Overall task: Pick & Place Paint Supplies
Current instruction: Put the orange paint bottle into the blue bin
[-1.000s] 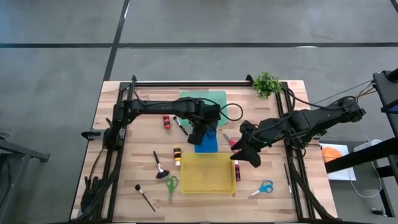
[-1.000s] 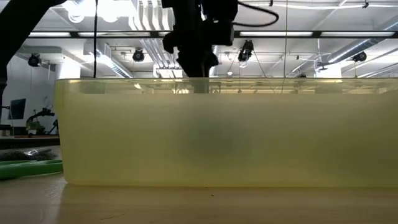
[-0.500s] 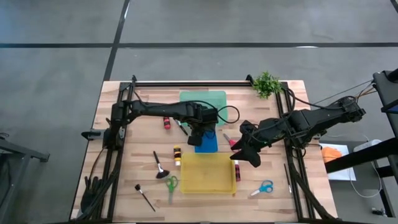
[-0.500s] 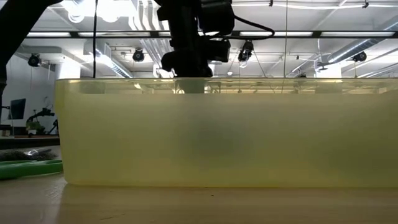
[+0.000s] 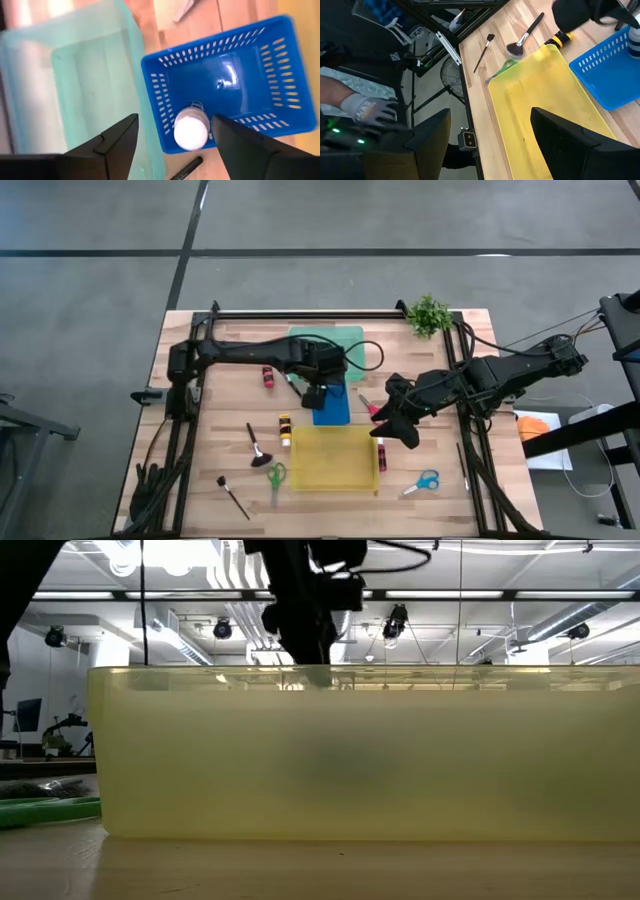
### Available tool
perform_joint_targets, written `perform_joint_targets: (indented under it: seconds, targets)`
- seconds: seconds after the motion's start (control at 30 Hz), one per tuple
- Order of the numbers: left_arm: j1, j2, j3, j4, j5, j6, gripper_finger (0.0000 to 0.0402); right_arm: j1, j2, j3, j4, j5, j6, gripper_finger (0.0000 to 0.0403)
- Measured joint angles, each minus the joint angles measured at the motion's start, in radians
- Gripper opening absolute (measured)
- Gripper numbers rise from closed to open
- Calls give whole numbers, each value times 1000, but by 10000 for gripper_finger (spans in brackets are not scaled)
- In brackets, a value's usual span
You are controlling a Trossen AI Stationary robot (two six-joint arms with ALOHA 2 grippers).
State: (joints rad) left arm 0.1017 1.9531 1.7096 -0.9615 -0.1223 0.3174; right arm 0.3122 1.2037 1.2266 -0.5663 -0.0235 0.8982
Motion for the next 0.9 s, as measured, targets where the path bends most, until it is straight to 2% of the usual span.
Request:
perform_joint_targets:
  seconds: [0.13, 0.2, 0.3, 0.4, 0.57, 0.67, 0.77, 0.9]
  targets:
    - [-2, -123, 1, -54, 11, 28, 263, 0, 0, 0, 1, 0, 8, 271]
    - [-2, -196, -7, -103, 54, 30, 260, 0, 0, 0, 3, -1, 12, 271]
    - [-5, -311, -85, -161, 94, -20, 250, 0, 0, 0, 7, -1, 16, 271]
    - [-6, -441, -233, -162, 70, -213, 235, 0, 0, 0, 10, 0, 19, 271]
    - [-5, -656, -528, -130, -80, -790, 214, 0, 0, 0, 26, 17, 26, 271]
    - [12, -765, -684, -39, -137, -1065, 210, 0, 0, 0, 28, 24, 27, 271]
    - [93, -822, -798, 58, -142, -1206, 209, 0, 0, 0, 45, 24, 30, 271]
    - [285, -810, -860, 103, -45, -1208, 209, 0, 0, 0, 90, 24, 27, 271]
